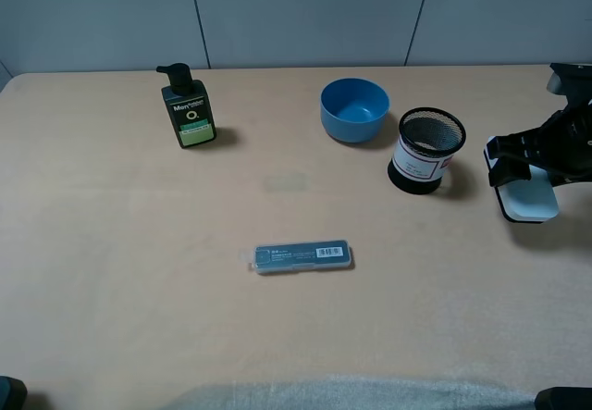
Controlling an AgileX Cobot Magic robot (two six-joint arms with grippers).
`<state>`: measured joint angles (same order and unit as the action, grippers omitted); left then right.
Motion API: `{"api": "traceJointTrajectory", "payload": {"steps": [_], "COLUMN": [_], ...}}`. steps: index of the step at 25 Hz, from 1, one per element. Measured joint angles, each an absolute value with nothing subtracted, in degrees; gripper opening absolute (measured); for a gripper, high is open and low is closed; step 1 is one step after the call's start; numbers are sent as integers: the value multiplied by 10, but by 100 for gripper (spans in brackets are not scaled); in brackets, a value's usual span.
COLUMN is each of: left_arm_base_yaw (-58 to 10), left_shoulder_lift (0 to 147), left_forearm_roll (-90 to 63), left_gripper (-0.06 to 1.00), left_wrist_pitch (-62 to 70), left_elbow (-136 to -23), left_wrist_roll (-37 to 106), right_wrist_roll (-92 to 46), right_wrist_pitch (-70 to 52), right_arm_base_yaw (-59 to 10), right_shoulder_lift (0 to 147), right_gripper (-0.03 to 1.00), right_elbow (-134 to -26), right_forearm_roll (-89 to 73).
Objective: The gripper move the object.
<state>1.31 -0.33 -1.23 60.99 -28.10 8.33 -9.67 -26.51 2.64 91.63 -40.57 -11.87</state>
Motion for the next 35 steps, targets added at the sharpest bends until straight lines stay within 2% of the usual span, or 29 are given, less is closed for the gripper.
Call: {"api": "traceJointTrajectory", "payload": {"steps": [15, 25, 35], "left_arm_base_yaw": [13, 13, 13], "left_shoulder_lift": [-3, -3, -3], "left_forearm_roll": [-12, -12, -12], "left_gripper": [94, 93, 93], "left_wrist_pitch": [610, 610, 610], "left_elbow": [-281, -281, -281], "left_wrist_roll": [83, 83, 83], "right_wrist_roll": [-41, -32, 51], "right_wrist_pitch": [-397, -536, -564], "right_arm_base_yaw": [26, 26, -89], "right_shoulder_lift": [796, 788, 788], "right_gripper": [46, 46, 46], "right_elbow": [-409, -496, -549], "right_forearm_roll": [-114, -108, -55]}}
